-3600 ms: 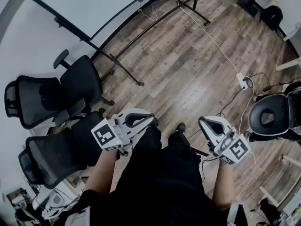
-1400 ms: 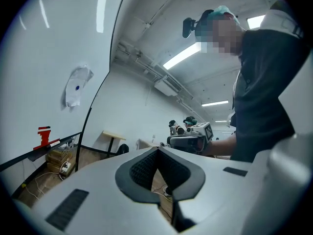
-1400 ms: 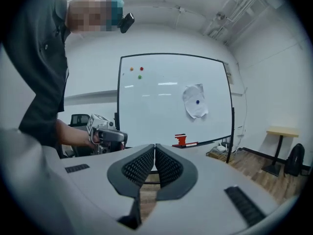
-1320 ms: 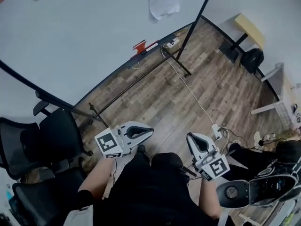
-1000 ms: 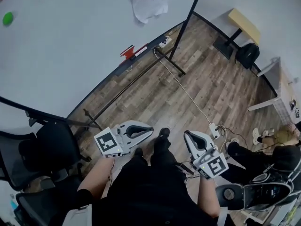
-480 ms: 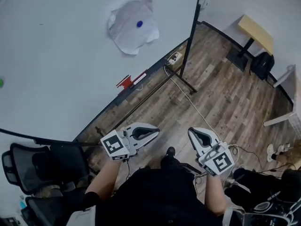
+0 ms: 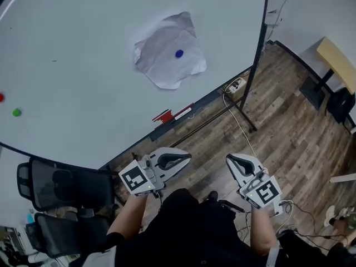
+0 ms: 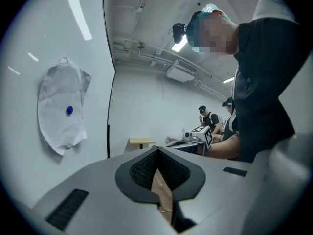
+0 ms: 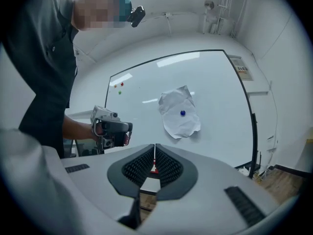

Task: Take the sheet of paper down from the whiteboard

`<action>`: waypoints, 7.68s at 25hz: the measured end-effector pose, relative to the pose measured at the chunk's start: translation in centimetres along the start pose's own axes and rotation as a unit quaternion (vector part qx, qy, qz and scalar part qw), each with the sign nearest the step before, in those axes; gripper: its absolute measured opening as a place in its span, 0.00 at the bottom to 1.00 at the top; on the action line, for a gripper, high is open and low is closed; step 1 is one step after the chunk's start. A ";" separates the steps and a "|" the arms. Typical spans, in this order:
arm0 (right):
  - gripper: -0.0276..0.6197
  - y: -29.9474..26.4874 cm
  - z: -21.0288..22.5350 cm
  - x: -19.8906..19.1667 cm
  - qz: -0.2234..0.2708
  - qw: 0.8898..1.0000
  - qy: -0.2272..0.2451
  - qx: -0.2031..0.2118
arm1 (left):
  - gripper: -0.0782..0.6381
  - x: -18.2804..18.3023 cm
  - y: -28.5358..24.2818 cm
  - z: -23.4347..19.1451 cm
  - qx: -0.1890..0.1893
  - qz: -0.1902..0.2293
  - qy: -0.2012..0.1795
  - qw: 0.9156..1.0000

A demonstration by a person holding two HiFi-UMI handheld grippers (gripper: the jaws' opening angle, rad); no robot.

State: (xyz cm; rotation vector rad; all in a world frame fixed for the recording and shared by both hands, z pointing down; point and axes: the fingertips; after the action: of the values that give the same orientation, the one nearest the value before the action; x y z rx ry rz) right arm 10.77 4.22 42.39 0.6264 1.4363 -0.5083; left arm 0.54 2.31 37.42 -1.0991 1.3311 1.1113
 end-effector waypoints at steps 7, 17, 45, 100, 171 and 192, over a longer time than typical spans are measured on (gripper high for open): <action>0.07 -5.3 2.8 2.0 0.041 0.999 0.012 0.022 | 0.12 2.2 -1.7 -4.6 0.019 0.011 -0.035 0.999; 0.07 -11.7 6.7 4.1 0.035 0.999 0.031 -0.013 | 0.12 7.0 -2.6 -13.1 0.038 0.007 -0.053 0.998; 0.08 -25.1 13.7 11.7 0.100 0.992 0.059 0.040 | 0.12 10.6 -4.4 -20.9 0.150 -0.023 -0.138 0.979; 0.25 -31.5 14.1 9.4 0.057 0.969 0.241 -0.001 | 0.30 17.6 5.5 -22.1 0.392 -0.072 -0.319 0.860; 0.24 -27.8 16.9 17.4 0.112 0.980 0.164 -0.025 | 0.12 6.9 4.3 -22.7 0.381 -0.189 -0.242 0.872; 0.24 -31.3 14.4 16.1 0.094 0.971 0.217 0.028 | 0.12 5.3 4.6 -19.9 0.400 -0.180 -0.207 0.874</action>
State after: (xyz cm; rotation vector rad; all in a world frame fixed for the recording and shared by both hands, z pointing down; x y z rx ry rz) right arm 1.95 -27.88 23.93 0.9511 1.7547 -0.2695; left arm -7.23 -16.82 33.00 -0.4172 1.0189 0.3909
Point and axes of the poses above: the fingertips, and each gripper's own axes: y backward along the fingers, z to its right, x out of its top, and after that the axes turned 6 degrees about z, right-handed
